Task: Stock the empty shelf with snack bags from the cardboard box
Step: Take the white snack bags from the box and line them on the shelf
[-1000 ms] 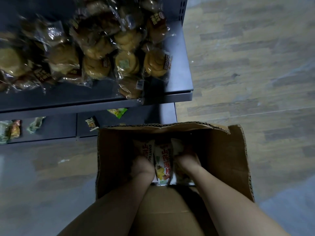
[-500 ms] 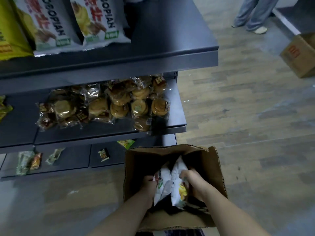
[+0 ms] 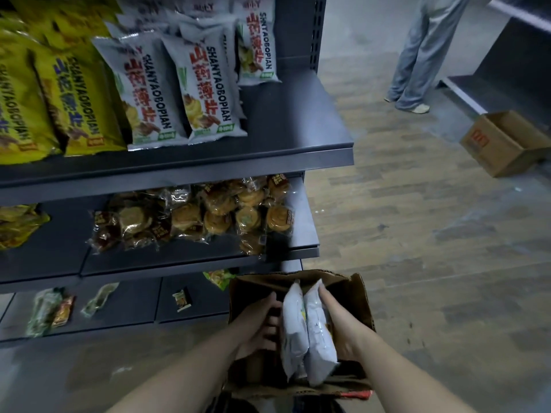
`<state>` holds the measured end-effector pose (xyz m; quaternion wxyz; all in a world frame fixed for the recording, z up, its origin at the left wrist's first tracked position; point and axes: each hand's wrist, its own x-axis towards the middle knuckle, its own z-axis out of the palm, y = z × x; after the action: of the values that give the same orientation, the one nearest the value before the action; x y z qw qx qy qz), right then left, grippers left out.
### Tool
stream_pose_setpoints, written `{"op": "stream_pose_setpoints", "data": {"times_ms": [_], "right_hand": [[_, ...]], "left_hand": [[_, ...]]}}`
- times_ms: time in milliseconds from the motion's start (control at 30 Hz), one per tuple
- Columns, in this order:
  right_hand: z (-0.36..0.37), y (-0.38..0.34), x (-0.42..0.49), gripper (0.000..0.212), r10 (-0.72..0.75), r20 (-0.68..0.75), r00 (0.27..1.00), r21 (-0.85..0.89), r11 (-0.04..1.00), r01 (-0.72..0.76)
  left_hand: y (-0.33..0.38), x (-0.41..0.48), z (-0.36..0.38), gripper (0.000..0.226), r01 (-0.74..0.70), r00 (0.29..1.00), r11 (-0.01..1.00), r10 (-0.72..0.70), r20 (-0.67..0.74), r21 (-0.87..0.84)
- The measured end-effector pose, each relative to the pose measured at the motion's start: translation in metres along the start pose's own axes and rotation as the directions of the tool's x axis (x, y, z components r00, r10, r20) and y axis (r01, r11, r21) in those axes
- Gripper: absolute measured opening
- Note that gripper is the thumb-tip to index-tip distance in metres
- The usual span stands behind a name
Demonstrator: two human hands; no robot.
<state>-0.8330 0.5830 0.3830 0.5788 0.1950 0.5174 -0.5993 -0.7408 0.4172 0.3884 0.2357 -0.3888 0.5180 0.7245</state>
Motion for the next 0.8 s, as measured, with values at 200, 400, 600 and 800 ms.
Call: {"op": "stream_pose_setpoints", "data": {"times_ms": [200, 400, 600, 800], "right_hand": [[0.032, -0.027, -0.017, 0.071, -0.032, 0.040, 0.999, -0.115, 0.993, 0.036], [0.080, -0.072, -0.043, 0.054, -0.347, -0.101, 0.932, -0.204, 0.925, 0.322], [0.122, -0.095, -0.033, 0.036, -0.658, -0.142, 0.739, -0.313, 0.738, 0.597], [0.141, -0.120, -0.075, 0.033, -0.694, -0.043, 0.719, -0.348, 0.684, 0.641]], "left_hand": [[0.027, -0.008, 0.012, 0.102, -0.082, 0.995, 0.996, 0.080, -0.067, -0.027], [0.077, -0.040, 0.042, 0.090, -0.388, 0.893, 0.901, 0.419, -0.160, 0.193], [0.118, -0.053, 0.041, 0.043, -0.584, 0.718, 0.777, 0.630, -0.296, 0.235], [0.130, -0.097, 0.023, 0.035, -0.809, 0.564, 0.583, 0.806, -0.180, 0.073]]}}
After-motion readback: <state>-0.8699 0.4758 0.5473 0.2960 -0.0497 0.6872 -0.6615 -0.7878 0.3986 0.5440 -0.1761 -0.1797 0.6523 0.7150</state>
